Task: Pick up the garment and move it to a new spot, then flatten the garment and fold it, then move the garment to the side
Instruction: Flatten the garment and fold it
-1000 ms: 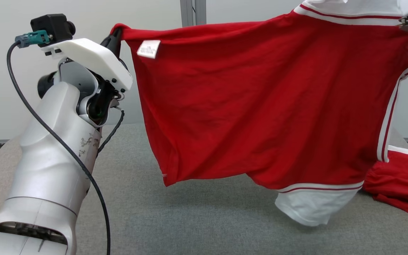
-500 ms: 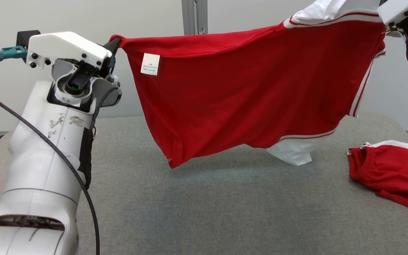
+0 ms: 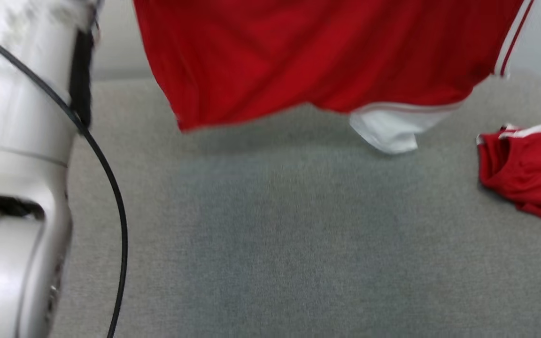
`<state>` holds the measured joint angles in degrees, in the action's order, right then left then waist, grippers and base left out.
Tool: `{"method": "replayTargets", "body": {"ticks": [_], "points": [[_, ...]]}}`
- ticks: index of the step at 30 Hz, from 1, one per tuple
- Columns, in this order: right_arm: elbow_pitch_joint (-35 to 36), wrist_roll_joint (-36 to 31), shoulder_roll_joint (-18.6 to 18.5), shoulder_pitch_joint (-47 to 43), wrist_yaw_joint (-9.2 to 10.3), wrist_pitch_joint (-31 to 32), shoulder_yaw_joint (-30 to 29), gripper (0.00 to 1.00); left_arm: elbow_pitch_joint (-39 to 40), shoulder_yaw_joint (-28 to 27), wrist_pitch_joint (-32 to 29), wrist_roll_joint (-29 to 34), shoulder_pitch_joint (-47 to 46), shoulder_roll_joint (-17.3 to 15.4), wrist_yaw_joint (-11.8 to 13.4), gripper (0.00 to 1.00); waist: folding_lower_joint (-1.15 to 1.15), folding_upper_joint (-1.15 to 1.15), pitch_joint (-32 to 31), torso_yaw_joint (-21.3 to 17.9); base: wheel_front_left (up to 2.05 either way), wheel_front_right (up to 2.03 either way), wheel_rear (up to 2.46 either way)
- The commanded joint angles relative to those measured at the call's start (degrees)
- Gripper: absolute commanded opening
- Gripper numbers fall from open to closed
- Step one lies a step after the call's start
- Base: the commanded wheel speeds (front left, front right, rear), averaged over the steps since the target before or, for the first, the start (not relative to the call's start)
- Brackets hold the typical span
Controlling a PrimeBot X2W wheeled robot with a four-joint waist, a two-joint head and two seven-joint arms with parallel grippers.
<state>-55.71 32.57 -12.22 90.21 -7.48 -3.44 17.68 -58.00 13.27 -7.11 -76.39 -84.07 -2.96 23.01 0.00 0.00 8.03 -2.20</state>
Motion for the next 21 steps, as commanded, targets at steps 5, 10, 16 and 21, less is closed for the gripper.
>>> {"method": "replayTargets", "body": {"ticks": [5, 10, 16, 21], "points": [[-5.81, -3.56, 1.37, 12.46, -0.04, -10.57, -3.86, 0.00, -1.29, -3.12, 11.79, 0.05, -12.69, -0.16, -3.91, 0.00, 0.00, 0.00, 17.97, -0.62, 0.00, 0.00, 0.00], [0.33, -7.94, 2.12, 17.16, -0.02, -11.87, -13.30, 0.00, -3.72, -0.62, 18.61, -0.52, -20.28, -0.13, -9.20, 0.00, 0.00, 0.00, 22.47, 0.01, 0.00, 0.00, 0.00], [11.43, -15.76, 6.57, 10.97, -0.04, -11.77, -21.92, 0.00, -4.07, 3.90, 20.83, -3.46, -20.47, -0.09, -16.24, 0.00, 0.00, 0.00, 25.00, 1.14, 0.00, 0.00, 0.00], [12.69, -16.46, 8.29, 4.56, -0.04, -11.78, -21.33, 0.00, -5.00, 7.81, 21.87, -6.25, -18.02, 0.04, -20.88, 0.00, 0.00, 0.00, 27.98, 1.00, 0.00, 0.00, 0.00]]}}
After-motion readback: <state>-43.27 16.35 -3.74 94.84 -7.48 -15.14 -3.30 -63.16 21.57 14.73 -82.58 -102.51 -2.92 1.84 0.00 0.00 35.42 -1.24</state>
